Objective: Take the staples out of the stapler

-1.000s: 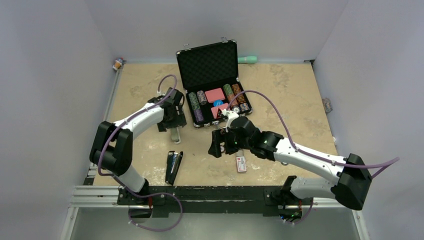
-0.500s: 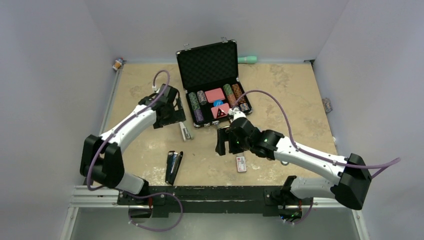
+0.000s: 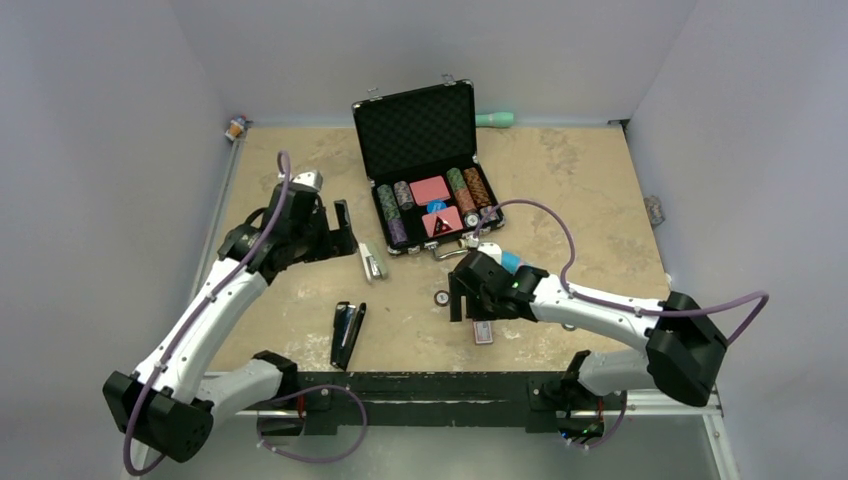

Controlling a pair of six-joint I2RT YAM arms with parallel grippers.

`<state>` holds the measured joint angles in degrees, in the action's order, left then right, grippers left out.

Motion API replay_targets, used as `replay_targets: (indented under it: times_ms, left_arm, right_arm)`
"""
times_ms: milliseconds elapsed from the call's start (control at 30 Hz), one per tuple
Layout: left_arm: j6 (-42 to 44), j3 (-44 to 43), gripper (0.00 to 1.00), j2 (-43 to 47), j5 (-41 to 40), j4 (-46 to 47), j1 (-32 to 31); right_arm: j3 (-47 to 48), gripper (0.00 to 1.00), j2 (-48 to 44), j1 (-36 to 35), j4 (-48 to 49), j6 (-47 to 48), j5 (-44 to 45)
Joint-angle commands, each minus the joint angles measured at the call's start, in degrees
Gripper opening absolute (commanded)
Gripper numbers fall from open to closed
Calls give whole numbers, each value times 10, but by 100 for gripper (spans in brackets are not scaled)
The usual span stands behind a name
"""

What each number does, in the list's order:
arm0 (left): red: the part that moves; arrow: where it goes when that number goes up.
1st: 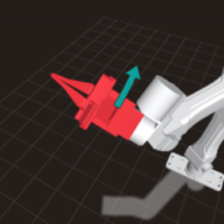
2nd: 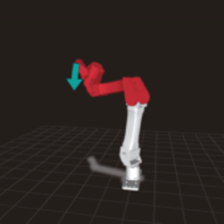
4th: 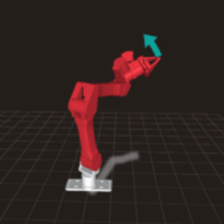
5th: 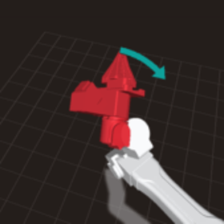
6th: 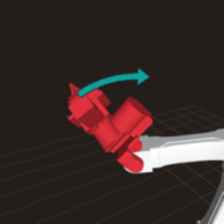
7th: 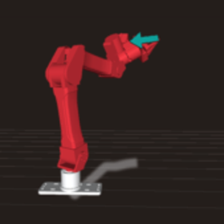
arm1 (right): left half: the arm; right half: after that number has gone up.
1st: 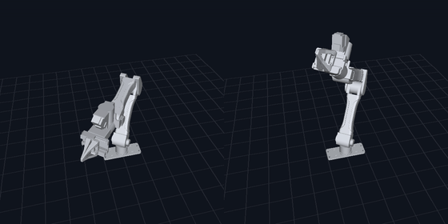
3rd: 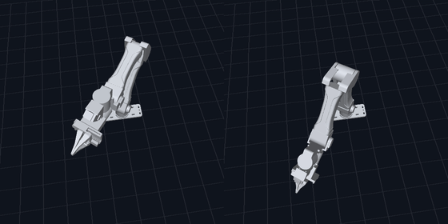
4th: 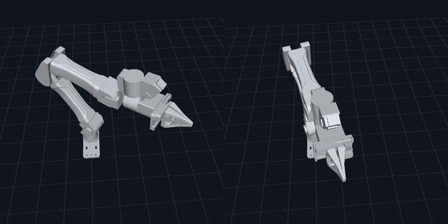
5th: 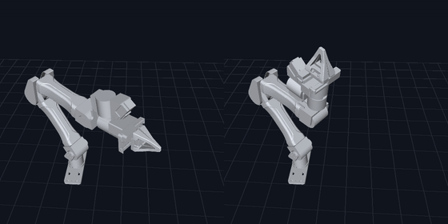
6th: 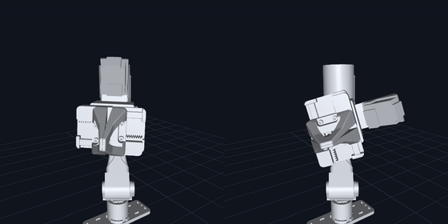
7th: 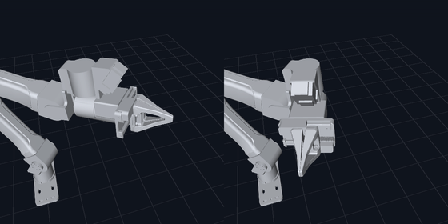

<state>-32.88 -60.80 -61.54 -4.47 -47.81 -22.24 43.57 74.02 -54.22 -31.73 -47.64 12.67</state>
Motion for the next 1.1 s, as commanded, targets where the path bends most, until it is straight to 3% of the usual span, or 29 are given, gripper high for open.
replay_targets:
  times_ms: [0, 200, 700, 900, 933, 1000, 1067]
  left_arm:
    - [52, -18, 100, 31, 25, -59, 3]
    - [81, 33, 100, 81, 4, -46, 4]
    - [87, 32, 100, 80, 20, -56, 4]
    - [88, 33, 100, 83, 26, -55, 4]
    - [88, 34, 100, 83, 28, -54, 3]
    - [90, 37, 100, 83, 40, -50, 3]
    - [94, 42, 98, 83, 70, -43, 3]
  right_arm:
    - [-8, 84, 13, 2, 3, -17, 16]
    - [-9, 82, 31, 0, -6, -26, 16]
    - [3, 78, 10, -11, -59, -58, 14]
    - [3, 76, 54, -15, -60, -58, 13]
    - [10, 74, 61, -18, -63, -57, 17]
    - [16, 57, 72, -21, -58, -52, 16]
    - [16, 54, 81, -23, -52, -51, 10]
